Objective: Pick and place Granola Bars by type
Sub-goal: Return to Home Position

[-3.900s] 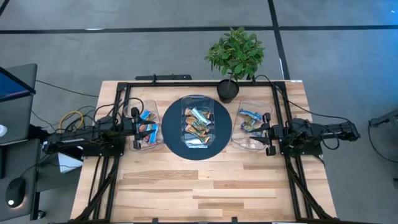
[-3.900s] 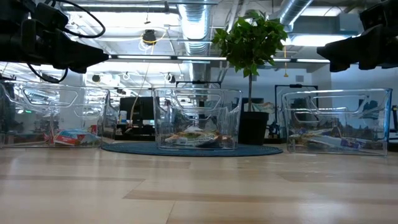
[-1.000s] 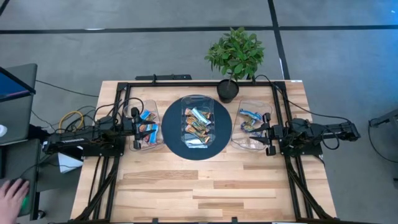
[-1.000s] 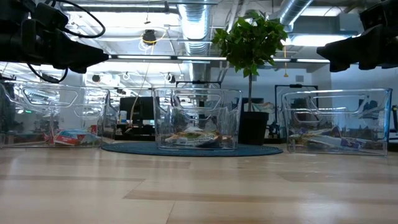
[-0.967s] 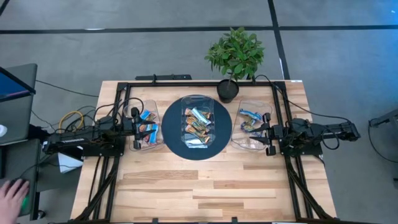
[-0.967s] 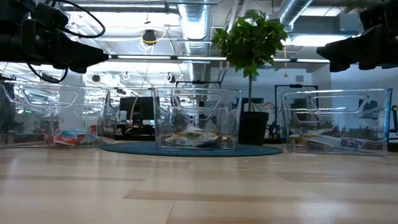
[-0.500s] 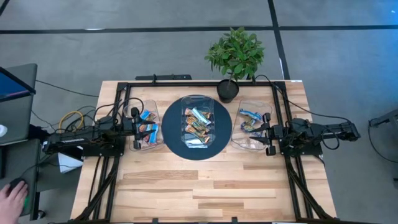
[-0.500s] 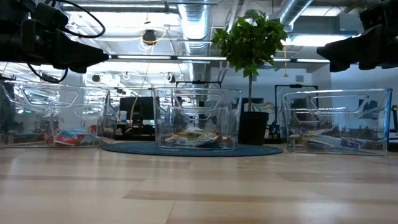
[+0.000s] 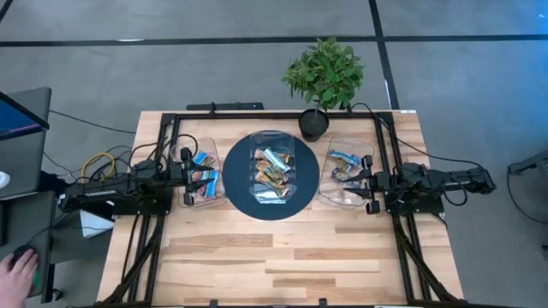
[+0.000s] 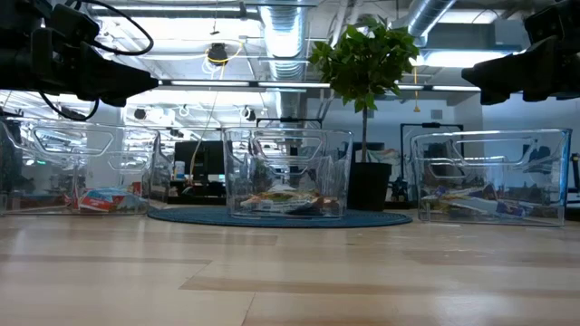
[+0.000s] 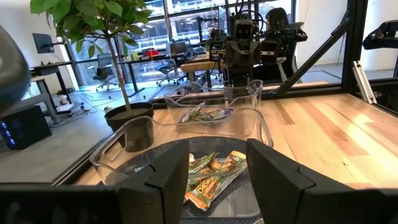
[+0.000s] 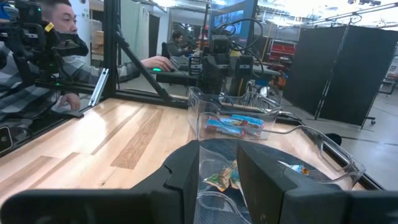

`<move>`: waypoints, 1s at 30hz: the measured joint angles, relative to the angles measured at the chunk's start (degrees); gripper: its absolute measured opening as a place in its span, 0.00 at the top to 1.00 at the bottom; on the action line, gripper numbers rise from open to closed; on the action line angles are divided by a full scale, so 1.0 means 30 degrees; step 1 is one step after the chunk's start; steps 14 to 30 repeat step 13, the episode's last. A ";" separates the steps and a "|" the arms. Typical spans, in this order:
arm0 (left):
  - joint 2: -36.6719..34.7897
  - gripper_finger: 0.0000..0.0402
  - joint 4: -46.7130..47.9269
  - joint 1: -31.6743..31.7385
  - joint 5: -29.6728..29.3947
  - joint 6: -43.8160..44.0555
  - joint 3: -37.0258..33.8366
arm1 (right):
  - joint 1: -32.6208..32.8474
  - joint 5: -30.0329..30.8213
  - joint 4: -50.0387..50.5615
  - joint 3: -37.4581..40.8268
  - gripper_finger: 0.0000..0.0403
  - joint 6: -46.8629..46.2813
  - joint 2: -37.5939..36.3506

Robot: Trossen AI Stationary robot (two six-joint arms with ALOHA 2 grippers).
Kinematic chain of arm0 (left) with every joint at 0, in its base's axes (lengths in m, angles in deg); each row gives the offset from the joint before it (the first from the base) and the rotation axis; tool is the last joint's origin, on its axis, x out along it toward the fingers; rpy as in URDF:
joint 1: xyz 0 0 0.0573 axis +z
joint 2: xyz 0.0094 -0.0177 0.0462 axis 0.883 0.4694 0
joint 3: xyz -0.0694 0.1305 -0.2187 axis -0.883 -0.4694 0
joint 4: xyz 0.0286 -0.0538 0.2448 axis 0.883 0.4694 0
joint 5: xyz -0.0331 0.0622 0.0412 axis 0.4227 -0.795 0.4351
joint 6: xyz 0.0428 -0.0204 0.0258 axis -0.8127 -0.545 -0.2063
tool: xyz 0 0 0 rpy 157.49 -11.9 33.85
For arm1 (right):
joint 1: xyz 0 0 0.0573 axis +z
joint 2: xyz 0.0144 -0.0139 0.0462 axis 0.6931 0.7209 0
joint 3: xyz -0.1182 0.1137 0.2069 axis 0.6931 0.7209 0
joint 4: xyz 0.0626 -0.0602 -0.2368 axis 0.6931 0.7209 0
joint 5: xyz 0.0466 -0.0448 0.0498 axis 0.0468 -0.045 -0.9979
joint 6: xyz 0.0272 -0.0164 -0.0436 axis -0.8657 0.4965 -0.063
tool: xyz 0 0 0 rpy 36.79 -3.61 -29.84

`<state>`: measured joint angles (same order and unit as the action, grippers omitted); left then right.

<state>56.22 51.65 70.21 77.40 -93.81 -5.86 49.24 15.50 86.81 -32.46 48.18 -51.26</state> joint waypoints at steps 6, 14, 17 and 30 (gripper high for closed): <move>0.0000 0.61 0.0000 0.0000 -0.0006 -0.0009 0.0000 | 0.0006 -0.0004 0.0000 -0.0003 0.75 0.0000 0.0006; 0.0000 0.61 0.0000 0.0000 0.0000 -0.0015 0.0000 | 0.0000 -0.0004 0.0000 -0.0003 0.75 0.0000 0.0005; 0.0000 0.61 0.0000 0.0000 0.0000 -0.0015 0.0000 | 0.0000 -0.0004 0.0000 -0.0003 0.75 0.0000 0.0005; 0.0000 0.61 0.0000 0.0000 0.0000 -0.0015 0.0000 | 0.0000 -0.0004 0.0000 -0.0003 0.75 0.0000 0.0005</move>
